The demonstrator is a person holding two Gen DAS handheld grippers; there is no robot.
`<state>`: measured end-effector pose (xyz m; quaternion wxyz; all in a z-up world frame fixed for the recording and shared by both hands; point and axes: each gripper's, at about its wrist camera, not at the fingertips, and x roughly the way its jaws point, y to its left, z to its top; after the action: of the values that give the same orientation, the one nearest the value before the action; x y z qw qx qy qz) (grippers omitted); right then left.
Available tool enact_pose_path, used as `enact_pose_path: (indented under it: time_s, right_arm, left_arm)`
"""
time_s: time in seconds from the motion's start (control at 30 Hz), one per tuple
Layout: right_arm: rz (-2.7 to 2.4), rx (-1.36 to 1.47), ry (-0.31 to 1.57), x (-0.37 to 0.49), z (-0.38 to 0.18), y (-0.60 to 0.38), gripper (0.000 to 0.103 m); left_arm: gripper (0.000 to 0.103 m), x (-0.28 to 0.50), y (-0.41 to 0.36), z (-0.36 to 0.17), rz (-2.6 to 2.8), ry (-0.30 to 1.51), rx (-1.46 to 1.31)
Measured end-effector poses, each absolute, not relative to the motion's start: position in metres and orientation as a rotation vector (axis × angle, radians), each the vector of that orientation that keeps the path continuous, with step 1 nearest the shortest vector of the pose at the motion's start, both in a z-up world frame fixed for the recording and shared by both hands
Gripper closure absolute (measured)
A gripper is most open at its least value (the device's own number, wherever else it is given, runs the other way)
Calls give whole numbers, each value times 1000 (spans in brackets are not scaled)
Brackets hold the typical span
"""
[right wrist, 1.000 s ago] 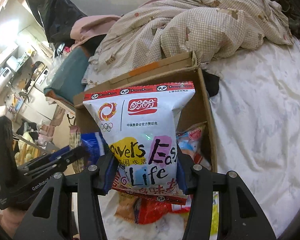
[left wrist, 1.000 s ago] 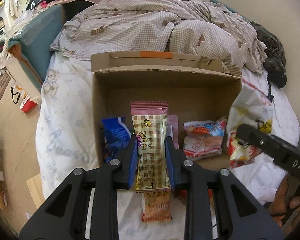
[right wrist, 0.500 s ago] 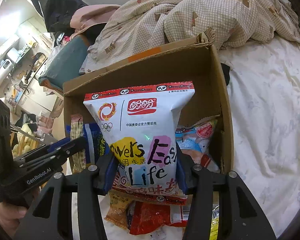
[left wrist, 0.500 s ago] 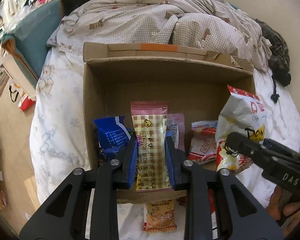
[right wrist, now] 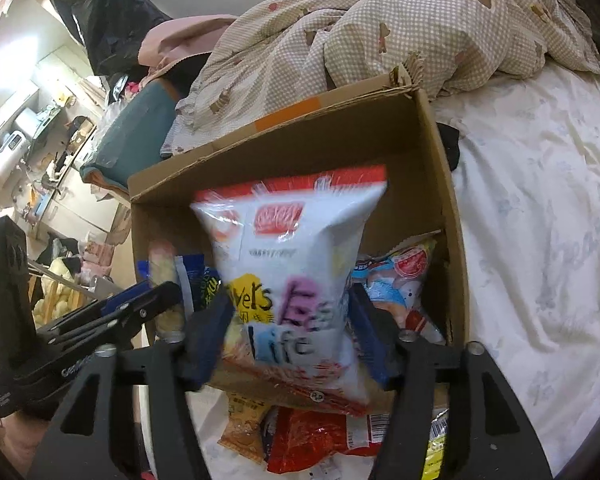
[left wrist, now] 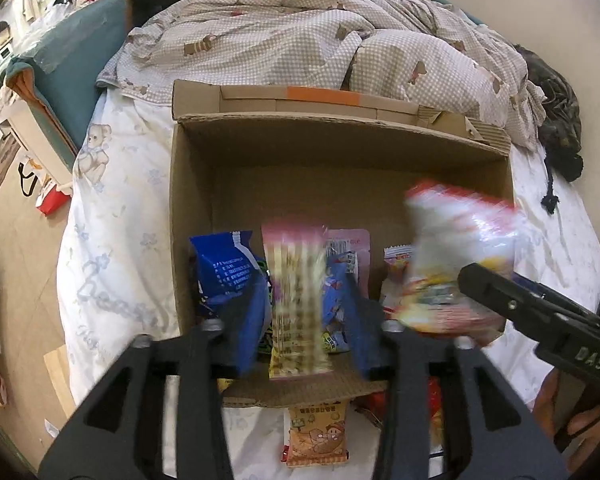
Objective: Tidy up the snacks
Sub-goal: 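Open both tools to drop the wafer bar and white bag into the box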
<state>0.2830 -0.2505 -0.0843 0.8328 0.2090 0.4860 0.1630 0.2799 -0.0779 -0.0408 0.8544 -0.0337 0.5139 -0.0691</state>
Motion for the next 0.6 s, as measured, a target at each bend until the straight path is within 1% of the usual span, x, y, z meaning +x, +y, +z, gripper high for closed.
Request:
enact_pose_path:
  time_s: [0.03, 0.07, 0.1, 0.17, 0.6]
  right_arm:
    - [342, 444, 1023, 283, -83, -251, 25]
    - [333, 437, 1010, 282, -81, -252, 24]
    - [325, 428, 1002, 282, -79, -252, 23]
    - [311, 420, 992, 281, -77, -254, 21]
    - [318, 422, 997, 282, -78, -256, 21]
  left_arm:
    - [45, 279, -78, -40, -137, 1075, -68]
    - [34, 278, -78, -39, -130, 1066, -65]
    - [28, 277, -77, -38, -125, 1058, -63]
    - [28, 276, -78, -35, -124, 1046, -58]
    - [28, 275, -77, -32, -121, 1029, -40]
